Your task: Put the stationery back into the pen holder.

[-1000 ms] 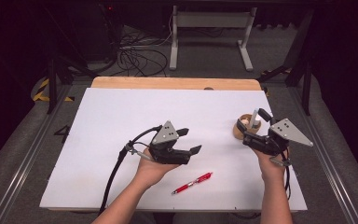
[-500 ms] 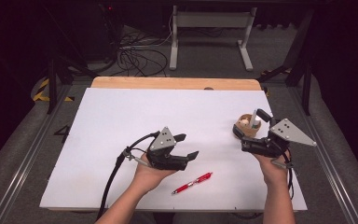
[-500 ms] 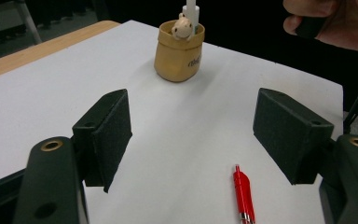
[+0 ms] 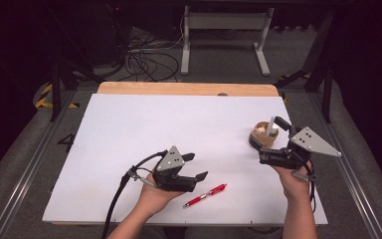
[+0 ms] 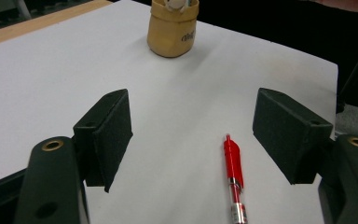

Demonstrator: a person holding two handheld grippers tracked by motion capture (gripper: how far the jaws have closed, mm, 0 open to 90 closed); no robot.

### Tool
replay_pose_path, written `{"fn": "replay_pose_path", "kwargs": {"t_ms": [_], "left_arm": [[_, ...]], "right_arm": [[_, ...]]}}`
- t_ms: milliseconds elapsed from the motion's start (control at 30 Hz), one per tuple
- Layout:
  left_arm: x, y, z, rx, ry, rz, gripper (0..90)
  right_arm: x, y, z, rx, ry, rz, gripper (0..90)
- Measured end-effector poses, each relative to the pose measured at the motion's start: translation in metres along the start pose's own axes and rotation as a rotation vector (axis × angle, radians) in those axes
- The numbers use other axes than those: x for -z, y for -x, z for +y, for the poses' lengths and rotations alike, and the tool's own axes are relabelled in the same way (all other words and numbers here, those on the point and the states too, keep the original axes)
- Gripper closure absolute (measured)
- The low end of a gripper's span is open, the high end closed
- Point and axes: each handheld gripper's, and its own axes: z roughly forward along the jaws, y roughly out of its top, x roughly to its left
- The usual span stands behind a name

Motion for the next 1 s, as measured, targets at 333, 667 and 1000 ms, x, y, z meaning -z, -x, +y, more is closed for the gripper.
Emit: {"fn": "replay_pose_path", "kwargs": {"t_ms": [333, 667, 1000], "left_arm": [[0.002, 0.007, -0.018, 0.000, -0.056, -0.001, 28.5], [-0.006, 0.018, -0.035, 0.000, -0.115, -0.002, 33.9], [-0.009, 0.024, -0.045, -0.013, -0.176, 0.011, 39.6]], "right_arm": [[-0.001, 0.001, -0.001, -0.008, -0.011, 0.024, 0.4], [0.000, 0.004, -0.003, -0.020, -0.016, 0.045, 0.1], [0.001, 0.004, -0.001, -0.009, -0.018, 0.055, 0.0]]}}
